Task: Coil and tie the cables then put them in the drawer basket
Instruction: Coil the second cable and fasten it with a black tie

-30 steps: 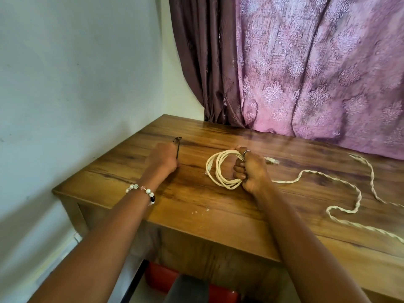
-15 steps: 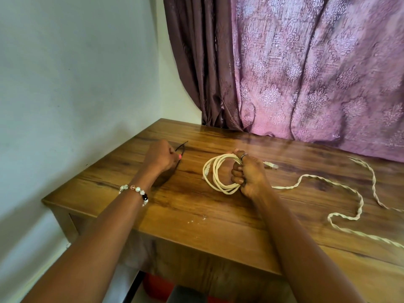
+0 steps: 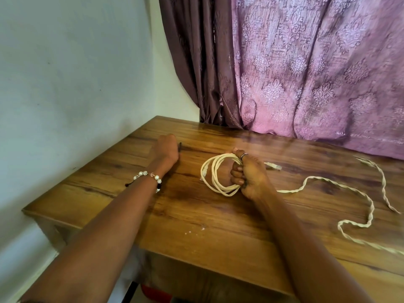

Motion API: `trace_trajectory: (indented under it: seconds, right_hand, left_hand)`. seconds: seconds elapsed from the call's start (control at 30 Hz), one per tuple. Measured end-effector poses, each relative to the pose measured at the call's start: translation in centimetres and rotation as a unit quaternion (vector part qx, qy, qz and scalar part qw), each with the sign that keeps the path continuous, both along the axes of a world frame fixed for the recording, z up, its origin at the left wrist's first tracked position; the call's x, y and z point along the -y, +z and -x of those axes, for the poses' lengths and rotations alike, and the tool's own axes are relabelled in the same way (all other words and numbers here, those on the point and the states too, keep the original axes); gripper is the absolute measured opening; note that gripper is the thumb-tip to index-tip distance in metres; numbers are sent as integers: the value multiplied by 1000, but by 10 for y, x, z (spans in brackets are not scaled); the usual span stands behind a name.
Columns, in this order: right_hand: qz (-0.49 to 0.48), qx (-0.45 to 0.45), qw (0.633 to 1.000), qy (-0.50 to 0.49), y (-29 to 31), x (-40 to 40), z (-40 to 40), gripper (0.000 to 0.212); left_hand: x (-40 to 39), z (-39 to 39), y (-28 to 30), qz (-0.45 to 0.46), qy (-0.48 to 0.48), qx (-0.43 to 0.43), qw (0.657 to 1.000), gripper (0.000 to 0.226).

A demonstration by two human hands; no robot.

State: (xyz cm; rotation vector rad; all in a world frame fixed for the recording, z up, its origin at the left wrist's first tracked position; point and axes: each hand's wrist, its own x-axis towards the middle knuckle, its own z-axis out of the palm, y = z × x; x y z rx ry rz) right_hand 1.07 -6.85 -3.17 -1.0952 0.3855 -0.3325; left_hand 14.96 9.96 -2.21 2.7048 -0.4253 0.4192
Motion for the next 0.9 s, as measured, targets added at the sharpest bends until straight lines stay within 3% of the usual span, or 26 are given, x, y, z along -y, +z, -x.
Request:
trace_trajectory:
  seconds: [0.17,0.23,0.3,0.37,0.53,0.63,0.8,0.9]
  right_hand:
    - [2,4,1000,3,1,0,0,37]
    - [1,3,1000,2,1,0,1,32]
    - [-3,3,1000,-2,1,0,1,25]
    - [-1,4,1000,-6,1,1,0,20]
    - [-3,23,999,-29,2,3,-1,27]
    - [-13,43,998,-43,5,6,1,35]
    - [-6,62,996,-64,11,22,1,36]
    - [-19,67,994,-79,21,33,-3,35]
  left_hand:
    - [6,2,6,-51,-26,-8,998,11]
    - [7,2,5,-50,-47,-42,997,20]
    - [8,4,5,-20,-70,-71,995,24]
    - [10,7,7,66,-97,-106,987,26]
    - [15,34,37,265,-209,-191,922,21]
    - [21,55,54,298,-266,-203,894,14]
    - [38,78,63,365,-335,-294,817,14]
    - [53,83,60,324,-331,-315,829,17]
